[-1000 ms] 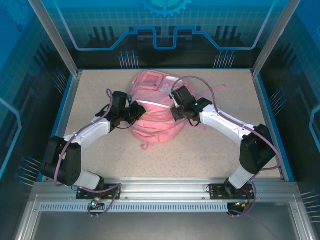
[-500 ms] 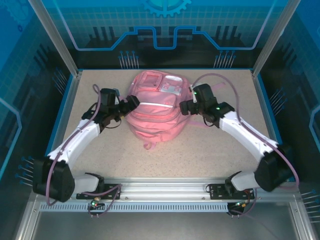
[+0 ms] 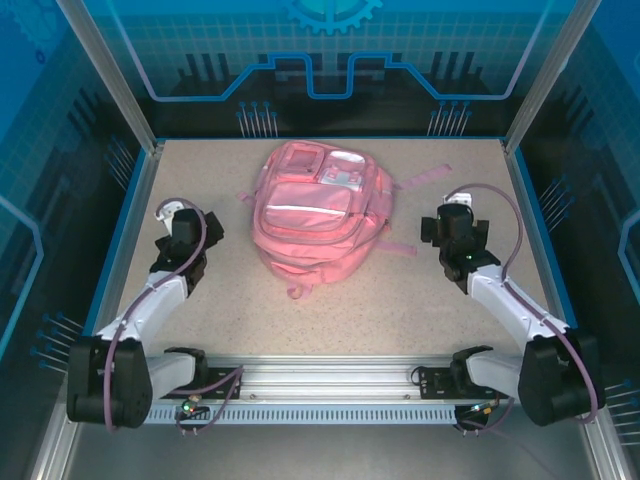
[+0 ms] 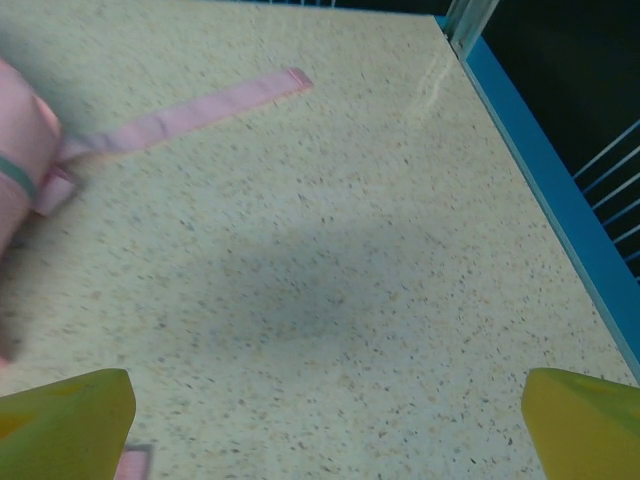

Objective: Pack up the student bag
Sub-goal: Reset both arms

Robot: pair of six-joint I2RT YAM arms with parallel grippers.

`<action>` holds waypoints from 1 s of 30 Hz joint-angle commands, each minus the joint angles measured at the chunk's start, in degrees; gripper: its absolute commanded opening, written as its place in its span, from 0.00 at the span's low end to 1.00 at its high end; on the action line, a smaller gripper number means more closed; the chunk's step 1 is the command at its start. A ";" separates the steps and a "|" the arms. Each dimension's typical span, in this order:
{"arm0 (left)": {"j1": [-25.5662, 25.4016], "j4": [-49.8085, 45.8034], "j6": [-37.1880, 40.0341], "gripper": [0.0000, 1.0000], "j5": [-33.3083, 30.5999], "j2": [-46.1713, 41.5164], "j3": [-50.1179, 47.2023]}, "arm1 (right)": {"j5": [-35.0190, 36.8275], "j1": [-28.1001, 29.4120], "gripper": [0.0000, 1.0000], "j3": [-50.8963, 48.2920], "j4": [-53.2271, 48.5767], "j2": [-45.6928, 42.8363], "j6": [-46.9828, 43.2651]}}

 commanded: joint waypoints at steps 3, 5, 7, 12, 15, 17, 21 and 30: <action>2.02 17.42 10.03 0.99 6.97 7.56 -2.96 | -0.12 -1.34 1.00 -4.63 14.06 3.82 -3.21; 2.03 24.73 13.45 0.99 12.98 10.63 -5.22 | -1.51 -1.51 1.00 -6.29 18.89 5.23 -4.58; 2.00 28.76 16.05 0.99 16.64 12.40 -6.31 | -3.10 -1.54 1.00 -8.53 23.81 6.20 -6.07; 2.13 35.36 19.34 0.99 23.79 12.58 -8.62 | -9.29 -2.07 1.00 -13.36 35.02 7.58 -8.73; 2.13 41.86 18.86 0.99 27.57 13.37 -10.84 | -13.75 -3.59 1.00 -15.34 40.84 7.84 -9.11; 2.12 46.03 19.24 0.99 29.02 15.54 -11.97 | -16.10 -4.76 1.00 -16.10 44.18 9.18 -8.83; 2.04 49.43 18.76 0.99 26.93 18.75 -12.16 | -17.92 -6.29 1.00 -16.39 48.83 13.72 -7.50; -0.17 50.73 18.77 0.99 18.76 21.98 -11.59 | -19.18 -6.43 1.00 -14.49 46.94 15.64 -7.72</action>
